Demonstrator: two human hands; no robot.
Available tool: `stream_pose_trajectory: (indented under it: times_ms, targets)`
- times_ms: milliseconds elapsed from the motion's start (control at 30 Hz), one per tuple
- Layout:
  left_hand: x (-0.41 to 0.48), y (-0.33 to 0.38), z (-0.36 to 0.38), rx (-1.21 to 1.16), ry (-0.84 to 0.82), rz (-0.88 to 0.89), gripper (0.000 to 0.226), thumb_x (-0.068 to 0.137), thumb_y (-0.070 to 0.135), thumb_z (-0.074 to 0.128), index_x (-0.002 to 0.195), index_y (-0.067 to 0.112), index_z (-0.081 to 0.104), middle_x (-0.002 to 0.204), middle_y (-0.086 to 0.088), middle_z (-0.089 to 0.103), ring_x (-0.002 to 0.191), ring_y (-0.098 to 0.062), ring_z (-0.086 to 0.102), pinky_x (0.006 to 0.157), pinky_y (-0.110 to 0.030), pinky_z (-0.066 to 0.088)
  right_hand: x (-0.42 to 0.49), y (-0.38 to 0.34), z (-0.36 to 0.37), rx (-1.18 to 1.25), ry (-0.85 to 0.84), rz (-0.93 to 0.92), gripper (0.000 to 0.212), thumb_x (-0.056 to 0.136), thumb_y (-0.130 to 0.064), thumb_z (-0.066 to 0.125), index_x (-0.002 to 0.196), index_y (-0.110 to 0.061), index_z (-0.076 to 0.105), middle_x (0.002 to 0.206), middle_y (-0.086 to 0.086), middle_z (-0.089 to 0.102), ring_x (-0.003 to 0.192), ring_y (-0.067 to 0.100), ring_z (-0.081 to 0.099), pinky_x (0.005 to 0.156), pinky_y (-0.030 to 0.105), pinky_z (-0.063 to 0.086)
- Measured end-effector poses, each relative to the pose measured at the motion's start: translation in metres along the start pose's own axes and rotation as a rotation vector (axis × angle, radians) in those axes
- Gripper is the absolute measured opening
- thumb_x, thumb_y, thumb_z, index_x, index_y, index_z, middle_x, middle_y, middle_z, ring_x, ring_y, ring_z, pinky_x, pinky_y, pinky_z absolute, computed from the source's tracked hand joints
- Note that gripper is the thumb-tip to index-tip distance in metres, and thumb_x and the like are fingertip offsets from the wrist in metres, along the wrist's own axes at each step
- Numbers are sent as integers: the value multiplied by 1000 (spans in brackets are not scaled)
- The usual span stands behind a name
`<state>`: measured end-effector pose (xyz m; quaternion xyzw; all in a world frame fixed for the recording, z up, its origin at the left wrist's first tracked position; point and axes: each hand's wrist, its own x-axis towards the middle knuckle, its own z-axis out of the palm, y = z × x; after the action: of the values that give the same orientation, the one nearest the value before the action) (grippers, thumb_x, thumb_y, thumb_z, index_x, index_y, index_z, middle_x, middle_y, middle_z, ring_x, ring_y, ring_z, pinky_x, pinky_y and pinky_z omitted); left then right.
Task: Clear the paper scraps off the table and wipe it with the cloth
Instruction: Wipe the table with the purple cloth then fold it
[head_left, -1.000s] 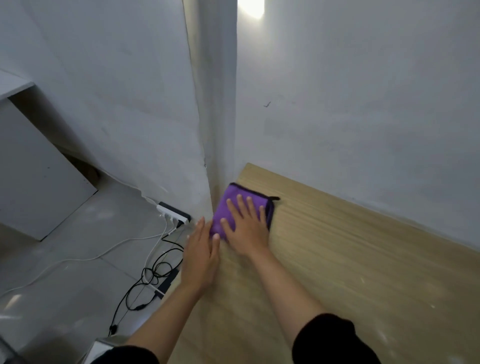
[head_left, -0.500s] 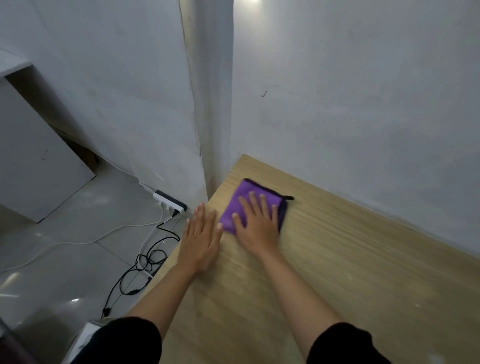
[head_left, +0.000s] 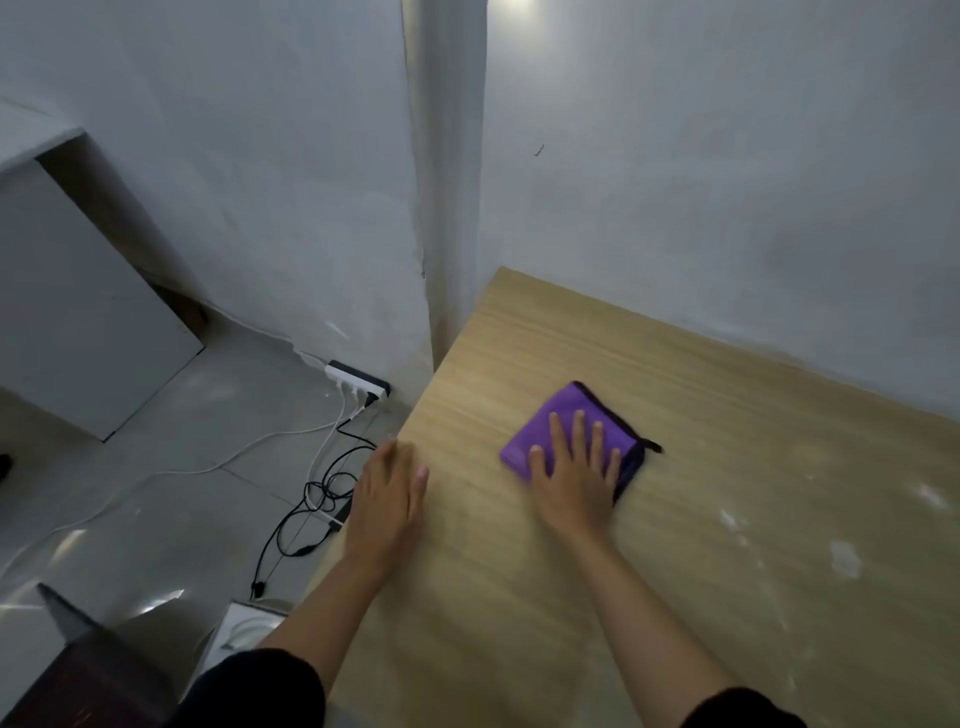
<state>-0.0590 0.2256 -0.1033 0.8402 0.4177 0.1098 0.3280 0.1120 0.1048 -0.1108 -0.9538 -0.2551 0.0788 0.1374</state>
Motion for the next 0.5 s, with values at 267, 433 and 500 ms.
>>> stream_pose_trajectory:
  times_ms: [267,433,500]
  targets:
    - [-51,-50,-28,-146,-26,113,62,90,53,14,138,19,36,143,-1,39,131,-14,38,109,-40,35,-142,-85,49,-47,-70,-485,55,91,-47,34,143,-33,25,153,-4,23,143,21,15,111,45,8]
    - [-68,-64,-52,-251,-50,58,55,90,51,19,131,25,44,129,6,53,115,-10,51,97,-35,43,-134,-48,35,-11,-61,-319,57,88,-55,20,143,-39,19,155,-8,12,143,12,-1,114,39,-7]
    - [-75,-67,-60,-300,-31,18,58,89,54,16,131,26,45,121,11,55,109,-7,52,90,-29,39,-128,-49,28,-23,-107,-206,65,83,-58,5,144,-39,9,156,-9,-2,142,12,-11,114,39,-14]
